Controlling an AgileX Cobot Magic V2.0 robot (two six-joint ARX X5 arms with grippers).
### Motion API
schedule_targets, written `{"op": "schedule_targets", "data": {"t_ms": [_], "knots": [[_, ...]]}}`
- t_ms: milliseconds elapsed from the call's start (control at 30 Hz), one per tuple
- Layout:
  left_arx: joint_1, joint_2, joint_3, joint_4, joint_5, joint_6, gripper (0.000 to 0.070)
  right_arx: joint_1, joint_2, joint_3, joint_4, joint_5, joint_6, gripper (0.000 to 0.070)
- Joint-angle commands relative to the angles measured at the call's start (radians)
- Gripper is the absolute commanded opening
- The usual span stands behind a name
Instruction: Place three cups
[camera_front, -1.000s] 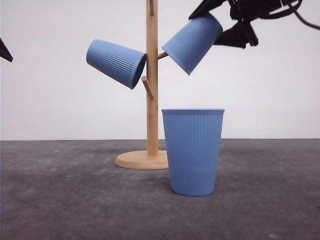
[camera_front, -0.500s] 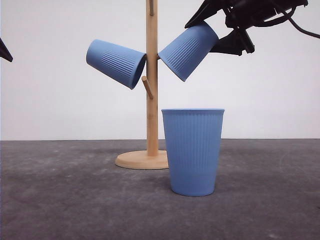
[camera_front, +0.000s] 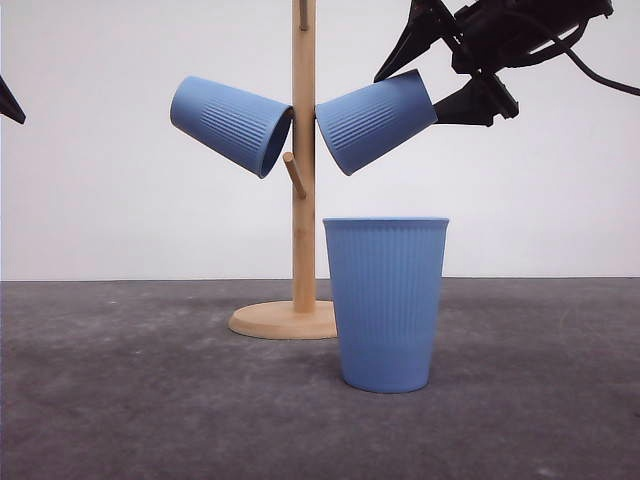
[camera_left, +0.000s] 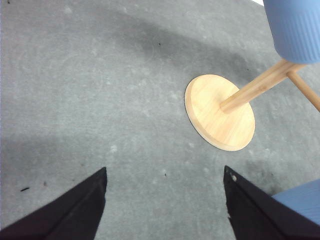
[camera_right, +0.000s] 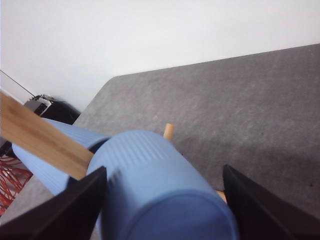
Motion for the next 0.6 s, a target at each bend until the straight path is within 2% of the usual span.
{"op": "schedule_targets", "data": {"t_ms": [0,233,433,567], "knots": [[0.0,0.006,0.009,0.01,-0.002,0.012,0.0432,0.004,0.019,0.009,-0.014,0.002,-0.038,0.046],[0.0,0.006,0.009,0.01,-0.002,0.012,0.0432,0.003,0.017,0.009,0.002,-0.001,-0.042,0.0466],[0.0,0.006,0.009,0.01,-0.002,0.012,0.0432,-0.033,-0.033,0.01,-0.001,-0.005,-0.045,0.0478],[0.0,0.006,0.009,0.01,-0.002,0.012,0.0432,-0.065,-0.113,0.01,-0.063,-0.003,-0.076,0.0478]]}}
